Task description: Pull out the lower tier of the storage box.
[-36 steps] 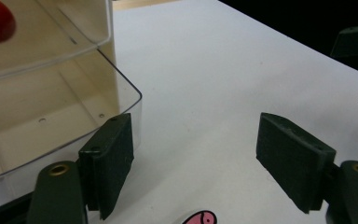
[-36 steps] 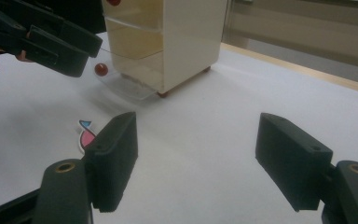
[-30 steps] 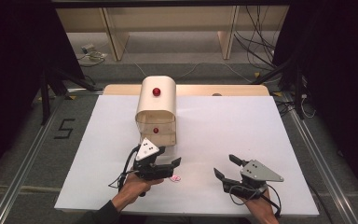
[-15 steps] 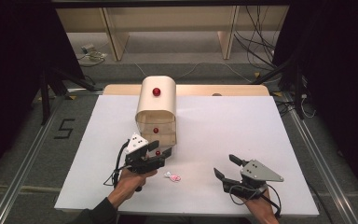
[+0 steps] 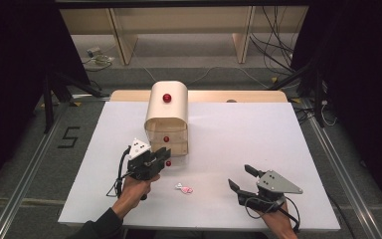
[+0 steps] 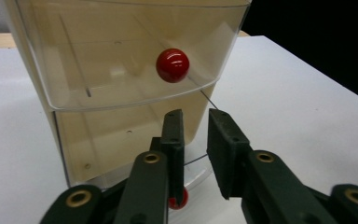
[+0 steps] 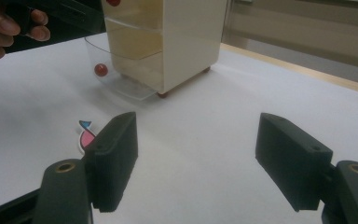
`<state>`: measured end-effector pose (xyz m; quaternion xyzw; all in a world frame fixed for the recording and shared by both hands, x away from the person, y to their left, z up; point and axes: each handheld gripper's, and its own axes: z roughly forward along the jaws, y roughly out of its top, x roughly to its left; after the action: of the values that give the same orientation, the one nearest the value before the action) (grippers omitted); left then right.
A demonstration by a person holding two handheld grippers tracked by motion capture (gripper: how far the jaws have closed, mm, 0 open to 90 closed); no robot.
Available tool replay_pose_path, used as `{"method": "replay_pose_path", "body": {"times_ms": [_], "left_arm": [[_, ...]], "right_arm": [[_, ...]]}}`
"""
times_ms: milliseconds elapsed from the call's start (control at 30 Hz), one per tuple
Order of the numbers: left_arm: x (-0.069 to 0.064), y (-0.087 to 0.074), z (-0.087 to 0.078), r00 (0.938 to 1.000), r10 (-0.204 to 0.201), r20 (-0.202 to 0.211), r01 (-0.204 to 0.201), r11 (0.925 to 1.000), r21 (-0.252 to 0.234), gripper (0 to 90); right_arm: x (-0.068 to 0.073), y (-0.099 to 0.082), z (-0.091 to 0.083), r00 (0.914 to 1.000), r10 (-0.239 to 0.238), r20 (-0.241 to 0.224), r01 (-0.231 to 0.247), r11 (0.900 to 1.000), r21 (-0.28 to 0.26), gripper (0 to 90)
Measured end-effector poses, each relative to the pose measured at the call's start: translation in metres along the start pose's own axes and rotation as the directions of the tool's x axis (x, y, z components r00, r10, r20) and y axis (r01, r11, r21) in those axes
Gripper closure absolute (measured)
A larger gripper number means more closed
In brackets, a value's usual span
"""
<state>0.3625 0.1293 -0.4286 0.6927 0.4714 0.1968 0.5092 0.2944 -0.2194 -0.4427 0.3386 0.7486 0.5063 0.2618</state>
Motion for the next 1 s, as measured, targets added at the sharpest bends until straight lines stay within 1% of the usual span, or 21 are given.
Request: {"method": "replay_pose_path", "body": {"times_ms": [133,233,300,400,467,567,633,933,1000], "left_arm": [[0.003,0.0,0.002,0.9997,-0.003,-0.023,0.003,1.0,-0.001,82.1],[0.007,0.0,0.003,0.9991,-0.011,-0.04,0.011,0.9999,0.001,84.6],[0.009,0.0,0.004,0.9988,-0.008,-0.048,0.008,0.9999,0.009,85.7],[0.011,0.0,0.006,0.998,-0.017,-0.062,0.017,0.9998,0.012,86.5],[0.013,-0.001,0.007,0.9973,-0.012,-0.072,0.014,0.9997,0.022,87.0],[0.016,-0.001,0.01,0.9961,-0.01,-0.088,0.014,0.9992,0.037,87.5],[0.017,-0.002,0.011,0.9951,-0.017,-0.097,0.021,0.999,0.04,88.2],[0.021,-0.003,0.017,0.992,-0.018,-0.125,0.029,0.9962,0.083,88.9],[0.022,-0.003,0.018,0.992,-0.014,-0.126,0.026,0.9954,0.092,88.9]], "right_arm": [[0.0,0.0,0.0,1.0,-0.002,-0.001,0.002,1.0,0.0,30.5],[0.0,0.0,0.0,1.0,-0.002,-0.001,0.002,1.0,0.004,30.6],[0.0,0.0,0.0,1.0,-0.004,-0.001,0.004,1.0,0.007,30.6],[0.001,0.0,0.0,1.0,-0.003,0.001,0.003,1.0,0.009,30.6],[0.001,0.0,-0.001,1.0,-0.003,0.001,0.003,0.9999,0.015,30.6],[0.001,0.0,-0.001,1.0,-0.005,0.001,0.005,0.9999,0.009,30.6],[0.001,0.0,0.0,1.0,-0.002,-0.003,0.002,1.0,0.007,30.6],[0.001,0.0,0.0,1.0,-0.005,-0.002,0.005,1.0,0.008,30.6],[0.001,0.0,0.0,1.0,-0.004,-0.001,0.004,0.9999,0.009,30.6]]}}
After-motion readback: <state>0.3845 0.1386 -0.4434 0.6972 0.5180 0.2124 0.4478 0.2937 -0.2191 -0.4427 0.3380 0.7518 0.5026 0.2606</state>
